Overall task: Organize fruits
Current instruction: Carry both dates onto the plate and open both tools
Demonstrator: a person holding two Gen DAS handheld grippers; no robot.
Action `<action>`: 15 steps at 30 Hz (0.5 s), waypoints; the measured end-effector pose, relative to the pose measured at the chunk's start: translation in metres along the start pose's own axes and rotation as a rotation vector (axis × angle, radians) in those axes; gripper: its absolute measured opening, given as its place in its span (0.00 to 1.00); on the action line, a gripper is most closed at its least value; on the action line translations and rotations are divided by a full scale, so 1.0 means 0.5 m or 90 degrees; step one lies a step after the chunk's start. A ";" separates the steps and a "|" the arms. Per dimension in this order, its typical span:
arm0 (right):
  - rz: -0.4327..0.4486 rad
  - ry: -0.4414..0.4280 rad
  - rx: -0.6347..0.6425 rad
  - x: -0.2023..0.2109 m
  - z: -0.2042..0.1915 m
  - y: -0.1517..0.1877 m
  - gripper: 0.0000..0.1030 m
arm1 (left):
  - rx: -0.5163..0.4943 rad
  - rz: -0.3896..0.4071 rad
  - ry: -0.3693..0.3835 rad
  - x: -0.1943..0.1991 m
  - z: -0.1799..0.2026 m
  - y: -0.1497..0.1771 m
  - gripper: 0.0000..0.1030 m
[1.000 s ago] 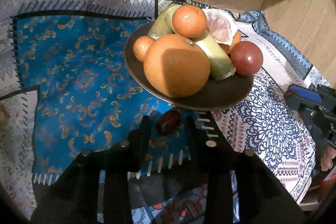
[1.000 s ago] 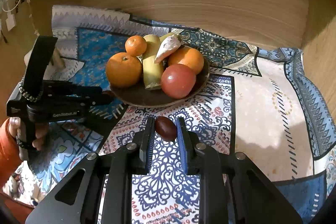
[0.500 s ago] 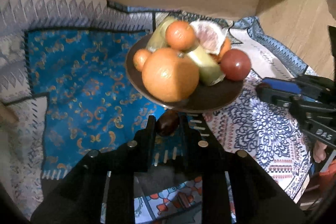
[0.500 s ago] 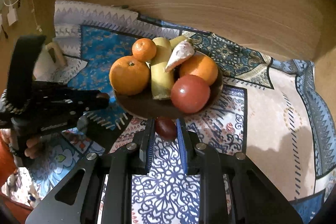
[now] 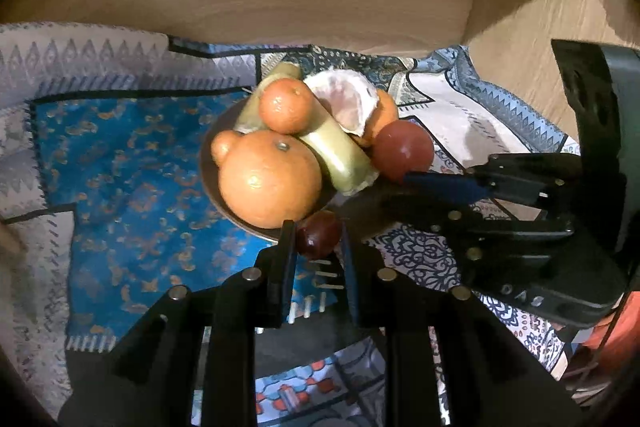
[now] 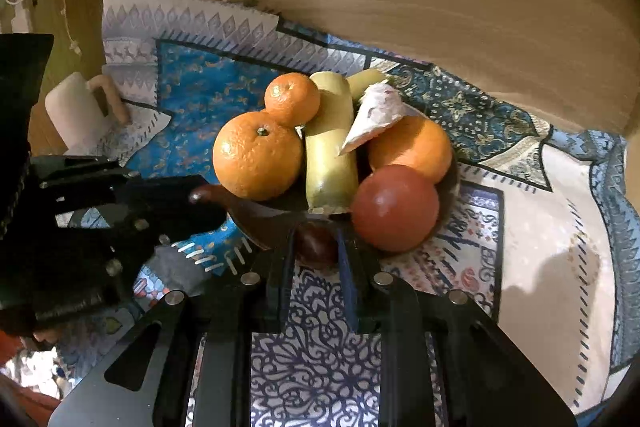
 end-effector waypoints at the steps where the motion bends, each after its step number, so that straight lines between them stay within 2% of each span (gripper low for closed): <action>1: -0.002 -0.002 0.002 -0.003 -0.001 0.000 0.19 | 0.001 -0.002 0.002 -0.005 -0.001 -0.001 0.21; 15: -0.018 -0.017 -0.017 -0.026 0.014 -0.001 0.19 | 0.016 -0.023 0.021 -0.052 0.000 -0.009 0.21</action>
Point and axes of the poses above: each gripper's, at about its wrist camera, not at the fingertips, and x roughly against the way its jaws point, z to its right, y to its underside, the point moved 3 cm from there along -x, roughly the way its jaws point, and after that the axes turned 10 degrees about y, right-handed, at the moved point
